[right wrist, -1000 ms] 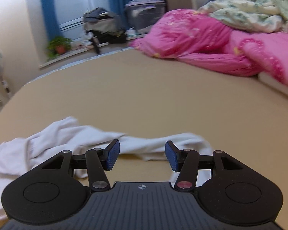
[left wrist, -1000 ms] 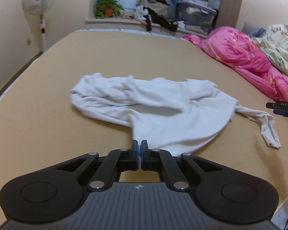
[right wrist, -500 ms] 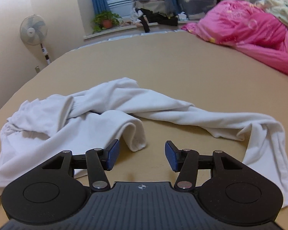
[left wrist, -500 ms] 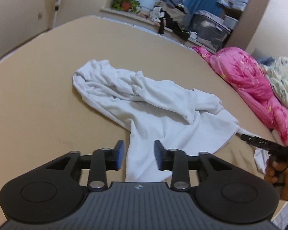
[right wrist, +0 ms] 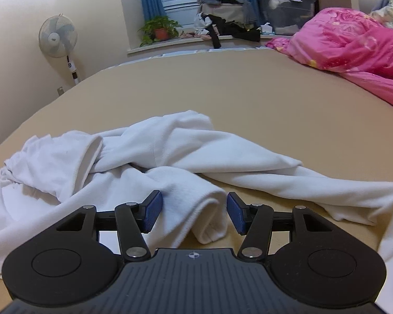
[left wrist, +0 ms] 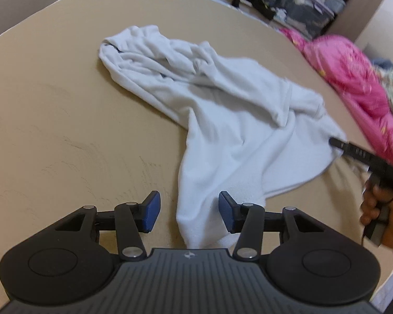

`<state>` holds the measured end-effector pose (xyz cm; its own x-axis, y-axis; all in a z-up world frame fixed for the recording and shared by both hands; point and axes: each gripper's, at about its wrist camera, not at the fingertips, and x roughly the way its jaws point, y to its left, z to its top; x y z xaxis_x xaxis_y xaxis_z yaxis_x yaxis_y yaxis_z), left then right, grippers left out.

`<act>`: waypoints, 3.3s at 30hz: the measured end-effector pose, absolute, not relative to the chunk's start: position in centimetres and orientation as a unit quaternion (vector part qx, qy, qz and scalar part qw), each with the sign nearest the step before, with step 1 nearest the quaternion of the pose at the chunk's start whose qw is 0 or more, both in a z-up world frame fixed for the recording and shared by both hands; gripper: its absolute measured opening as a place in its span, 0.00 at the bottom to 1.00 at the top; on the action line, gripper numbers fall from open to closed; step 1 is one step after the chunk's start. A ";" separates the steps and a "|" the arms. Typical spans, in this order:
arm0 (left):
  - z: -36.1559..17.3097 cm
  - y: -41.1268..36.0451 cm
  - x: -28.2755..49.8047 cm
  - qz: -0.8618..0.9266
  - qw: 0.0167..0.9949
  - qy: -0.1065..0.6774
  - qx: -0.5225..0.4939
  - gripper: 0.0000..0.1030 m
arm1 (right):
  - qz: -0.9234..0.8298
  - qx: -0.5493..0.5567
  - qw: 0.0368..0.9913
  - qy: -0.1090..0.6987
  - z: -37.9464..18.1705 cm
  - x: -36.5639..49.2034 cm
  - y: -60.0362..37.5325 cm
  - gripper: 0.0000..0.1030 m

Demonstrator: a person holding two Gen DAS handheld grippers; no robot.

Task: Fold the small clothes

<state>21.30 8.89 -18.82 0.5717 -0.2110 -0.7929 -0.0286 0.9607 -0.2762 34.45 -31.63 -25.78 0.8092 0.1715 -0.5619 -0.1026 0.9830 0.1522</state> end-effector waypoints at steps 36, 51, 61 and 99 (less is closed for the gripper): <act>-13.5 20.3 6.5 -0.122 0.849 0.496 -0.134 0.31 | 0.072 0.114 0.886 0.444 -22.6 8.5 -35.7 0.31; -17.8 16.6 7.5 -0.139 0.832 0.537 0.004 0.04 | 0.176 0.054 0.877 0.444 -24.6 10.7 -28.4 0.07; -16.6 24.0 6.3 -0.048 0.846 0.529 -0.037 0.03 | 0.091 0.126 0.864 0.478 -24.8 10.9 -32.1 0.08; -15.4 17.5 1.7 -0.165 0.827 0.537 -0.008 0.13 | 0.104 0.204 0.865 0.447 -22.0 2.9 -42.2 0.03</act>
<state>1.68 17.45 -15.38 0.3675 -0.2821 -0.8862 0.2646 0.9452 -0.1912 2.90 -42.19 -22.00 0.5796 0.3617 -0.7302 0.0029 0.8952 0.4457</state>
